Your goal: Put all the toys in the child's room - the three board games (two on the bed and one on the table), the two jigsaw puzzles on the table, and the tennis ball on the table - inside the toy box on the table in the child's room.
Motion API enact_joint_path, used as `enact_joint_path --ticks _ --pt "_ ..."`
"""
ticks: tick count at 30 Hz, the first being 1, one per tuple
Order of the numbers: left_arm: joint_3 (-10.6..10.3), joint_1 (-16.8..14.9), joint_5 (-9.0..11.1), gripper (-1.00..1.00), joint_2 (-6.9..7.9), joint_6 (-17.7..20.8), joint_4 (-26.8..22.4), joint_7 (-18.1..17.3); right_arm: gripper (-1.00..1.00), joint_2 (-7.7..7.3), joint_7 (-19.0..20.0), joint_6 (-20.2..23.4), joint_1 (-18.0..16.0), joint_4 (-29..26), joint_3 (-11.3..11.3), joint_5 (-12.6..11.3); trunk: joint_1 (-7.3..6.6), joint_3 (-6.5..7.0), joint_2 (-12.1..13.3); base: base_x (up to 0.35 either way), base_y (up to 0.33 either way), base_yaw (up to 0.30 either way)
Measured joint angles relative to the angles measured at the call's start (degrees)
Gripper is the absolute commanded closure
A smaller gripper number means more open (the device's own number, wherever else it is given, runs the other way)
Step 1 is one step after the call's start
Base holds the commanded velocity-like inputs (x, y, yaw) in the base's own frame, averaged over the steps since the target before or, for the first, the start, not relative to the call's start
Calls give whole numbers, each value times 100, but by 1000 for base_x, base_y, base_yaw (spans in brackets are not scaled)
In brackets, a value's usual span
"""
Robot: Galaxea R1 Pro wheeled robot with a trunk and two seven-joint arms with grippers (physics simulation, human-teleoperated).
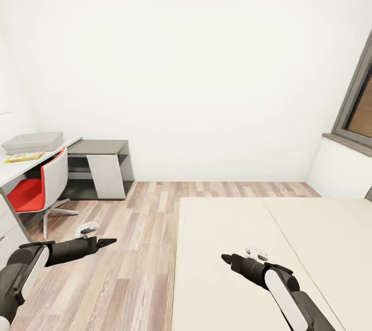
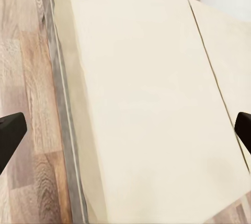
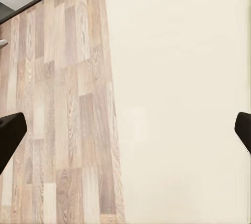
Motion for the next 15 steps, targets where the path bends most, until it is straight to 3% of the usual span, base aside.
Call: enact_joint_path --ticks 15 --pt "0 0 2 -100 1 2 1 6 -100 1 -1 1 0 0 -1 -2 1 0 0 -20 -170 0"
